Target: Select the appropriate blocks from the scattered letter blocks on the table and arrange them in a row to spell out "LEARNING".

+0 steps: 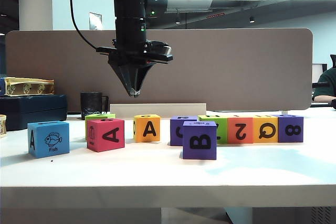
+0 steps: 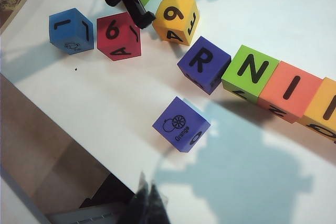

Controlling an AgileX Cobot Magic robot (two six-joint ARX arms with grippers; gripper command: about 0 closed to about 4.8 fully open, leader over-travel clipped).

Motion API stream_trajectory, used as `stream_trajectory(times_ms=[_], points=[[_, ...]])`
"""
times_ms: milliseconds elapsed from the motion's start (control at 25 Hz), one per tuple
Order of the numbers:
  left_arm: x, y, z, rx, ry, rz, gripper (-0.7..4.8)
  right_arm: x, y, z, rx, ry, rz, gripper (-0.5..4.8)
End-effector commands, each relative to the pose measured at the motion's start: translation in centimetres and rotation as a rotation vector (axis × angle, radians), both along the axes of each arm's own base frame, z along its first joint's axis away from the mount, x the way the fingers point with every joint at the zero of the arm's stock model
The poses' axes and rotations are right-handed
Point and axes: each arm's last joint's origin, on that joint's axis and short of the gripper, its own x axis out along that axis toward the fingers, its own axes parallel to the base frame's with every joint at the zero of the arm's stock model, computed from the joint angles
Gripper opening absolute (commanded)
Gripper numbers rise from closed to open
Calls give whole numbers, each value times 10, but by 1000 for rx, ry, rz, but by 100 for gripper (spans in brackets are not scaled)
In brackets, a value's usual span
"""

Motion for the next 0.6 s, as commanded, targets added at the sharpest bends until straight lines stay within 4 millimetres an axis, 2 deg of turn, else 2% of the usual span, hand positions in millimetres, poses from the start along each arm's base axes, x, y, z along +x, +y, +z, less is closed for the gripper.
stream_trajectory(times_ms=[40,160,361,601], points=[[-1,0,3,-58,23,-33,-6,-1,0,3,5,-21,3,-1],[0,-3,4,-118,32,-103,-6,0,0,4,6,-24,3,-1],[5,-6,3,-145,-1,-107,-6,0,0,4,7,-23,2,-1],[13,-11,-23,-122,45,-103,-6,0,0,3,6,-23,3,-1]])
